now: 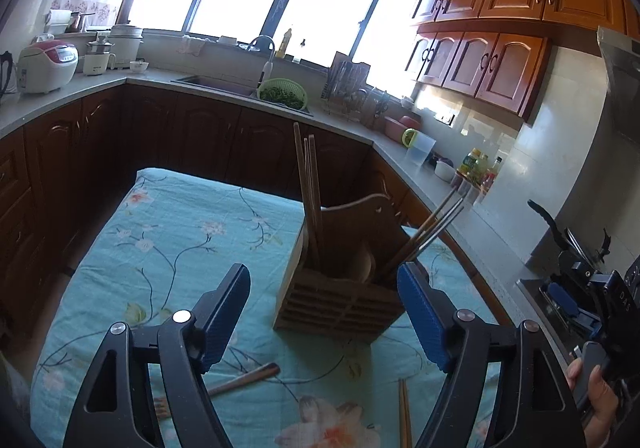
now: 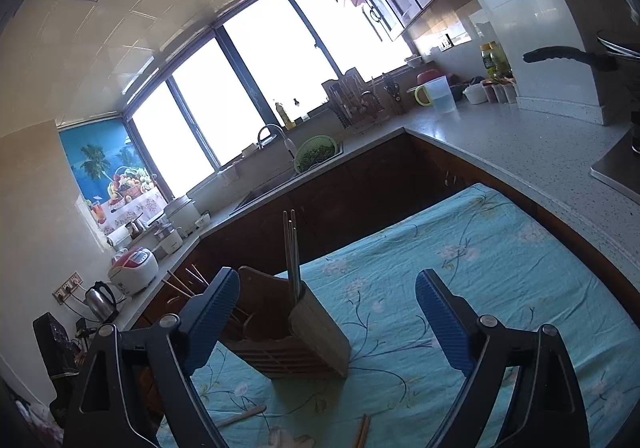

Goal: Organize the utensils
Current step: 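Open both tools and withdraw them from the holder, then grasp a wooden chopstick with the left tool while the right tool grasps another wooden chopstick, then carry both chopsticks up to the wooden holder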

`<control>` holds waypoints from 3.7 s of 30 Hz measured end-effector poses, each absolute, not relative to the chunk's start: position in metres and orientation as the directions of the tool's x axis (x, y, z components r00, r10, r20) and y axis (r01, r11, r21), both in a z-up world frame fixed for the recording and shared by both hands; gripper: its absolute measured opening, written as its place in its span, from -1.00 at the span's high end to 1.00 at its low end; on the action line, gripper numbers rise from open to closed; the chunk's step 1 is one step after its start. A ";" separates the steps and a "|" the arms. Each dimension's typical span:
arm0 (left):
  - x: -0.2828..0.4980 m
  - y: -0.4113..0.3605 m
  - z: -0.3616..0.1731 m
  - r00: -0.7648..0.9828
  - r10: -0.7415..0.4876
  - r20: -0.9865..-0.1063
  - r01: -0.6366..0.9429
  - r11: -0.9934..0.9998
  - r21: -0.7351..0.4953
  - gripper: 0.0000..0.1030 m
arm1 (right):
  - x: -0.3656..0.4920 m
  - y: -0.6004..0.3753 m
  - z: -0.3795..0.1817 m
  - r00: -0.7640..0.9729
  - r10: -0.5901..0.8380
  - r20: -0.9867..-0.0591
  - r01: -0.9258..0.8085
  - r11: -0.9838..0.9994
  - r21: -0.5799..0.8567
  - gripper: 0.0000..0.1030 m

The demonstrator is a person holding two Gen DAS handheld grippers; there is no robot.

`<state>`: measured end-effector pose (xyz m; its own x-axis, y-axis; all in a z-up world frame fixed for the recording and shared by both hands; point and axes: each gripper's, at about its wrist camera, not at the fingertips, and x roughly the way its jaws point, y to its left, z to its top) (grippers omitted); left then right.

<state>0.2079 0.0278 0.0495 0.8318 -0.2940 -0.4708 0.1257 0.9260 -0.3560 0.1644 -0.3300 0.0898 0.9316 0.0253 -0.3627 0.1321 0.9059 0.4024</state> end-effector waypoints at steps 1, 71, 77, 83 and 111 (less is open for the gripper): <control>0.202 0.027 0.047 0.823 -0.298 -0.483 0.128 0.927 -0.354 -0.48 | 0.157 -0.331 0.086 0.927 0.021 -0.374 0.141 0.906 0.400 -0.78; 0.249 -0.036 -0.068 0.506 -0.232 -0.830 0.181 0.970 -0.161 0.86 | 0.208 -0.252 -0.081 0.563 -0.083 -0.822 0.160 0.987 0.010 0.42; 0.246 -0.032 -0.068 0.513 -0.250 -0.821 0.183 0.967 -0.180 0.93 | 0.209 -0.250 -0.079 0.570 -0.089 -0.817 0.149 0.989 -0.004 0.89; 0.230 -0.010 -0.052 0.531 -0.298 -0.793 0.150 0.954 -0.258 0.94 | 0.189 -0.253 -0.058 0.614 0.022 -0.789 0.128 0.984 0.127 0.90; 0.116 0.059 0.085 0.736 -0.431 -0.522 0.274 0.895 -0.352 0.94 | 0.119 -0.245 0.093 0.850 0.118 -0.514 -0.008 0.977 0.212 0.90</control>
<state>0.1159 0.0587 0.0853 0.7361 -0.4308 -0.5221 0.2740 0.8949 -0.3522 0.1189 -0.2455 0.0926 0.8497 0.1185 -0.5138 -0.0080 0.9772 0.2121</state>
